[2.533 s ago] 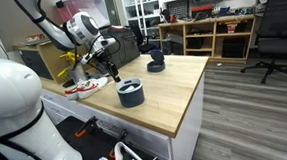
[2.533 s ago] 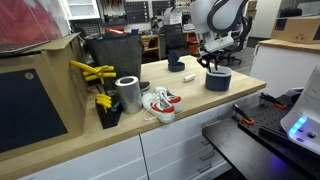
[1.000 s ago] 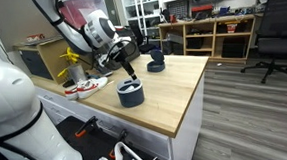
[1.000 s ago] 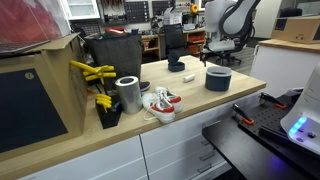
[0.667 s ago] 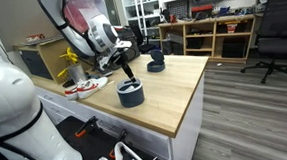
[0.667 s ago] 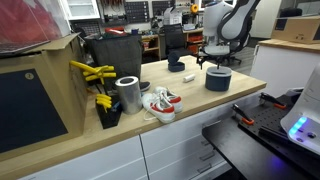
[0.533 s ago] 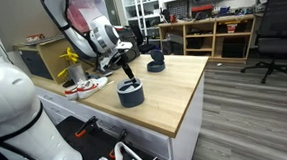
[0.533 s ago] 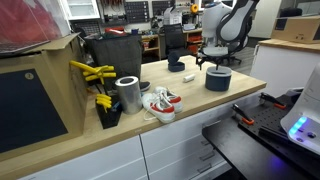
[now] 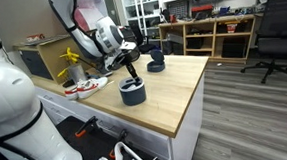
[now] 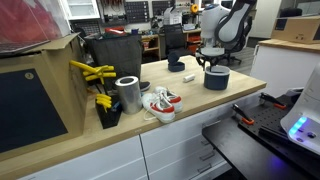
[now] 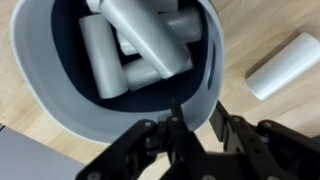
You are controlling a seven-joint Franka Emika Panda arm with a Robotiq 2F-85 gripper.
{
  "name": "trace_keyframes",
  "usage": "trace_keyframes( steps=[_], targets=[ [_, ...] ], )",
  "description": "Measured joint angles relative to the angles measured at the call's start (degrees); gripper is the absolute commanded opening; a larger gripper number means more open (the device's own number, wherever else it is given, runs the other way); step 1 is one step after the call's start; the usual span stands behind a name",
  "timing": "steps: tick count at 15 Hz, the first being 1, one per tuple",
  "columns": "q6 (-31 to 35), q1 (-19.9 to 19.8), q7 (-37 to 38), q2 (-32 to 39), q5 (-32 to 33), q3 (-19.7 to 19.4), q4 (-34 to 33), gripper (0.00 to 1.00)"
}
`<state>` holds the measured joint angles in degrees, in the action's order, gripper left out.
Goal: Put the two white objects in the white and grey container.
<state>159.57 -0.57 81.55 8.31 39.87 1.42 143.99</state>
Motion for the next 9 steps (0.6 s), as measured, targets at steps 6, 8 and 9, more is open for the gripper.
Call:
trace_keyframes(
  steps=[6,8,9],
  targets=[
    [0.02,-0.02,6.18,0.17,0.14,-1.83,-2.1,0.02],
    [0.02,-0.03,8.31,0.39,1.63,-3.09,-2.89,0.02],
    [0.02,-0.02,9.37,0.61,2.53,-3.77,-3.39,0.02]
  ],
)
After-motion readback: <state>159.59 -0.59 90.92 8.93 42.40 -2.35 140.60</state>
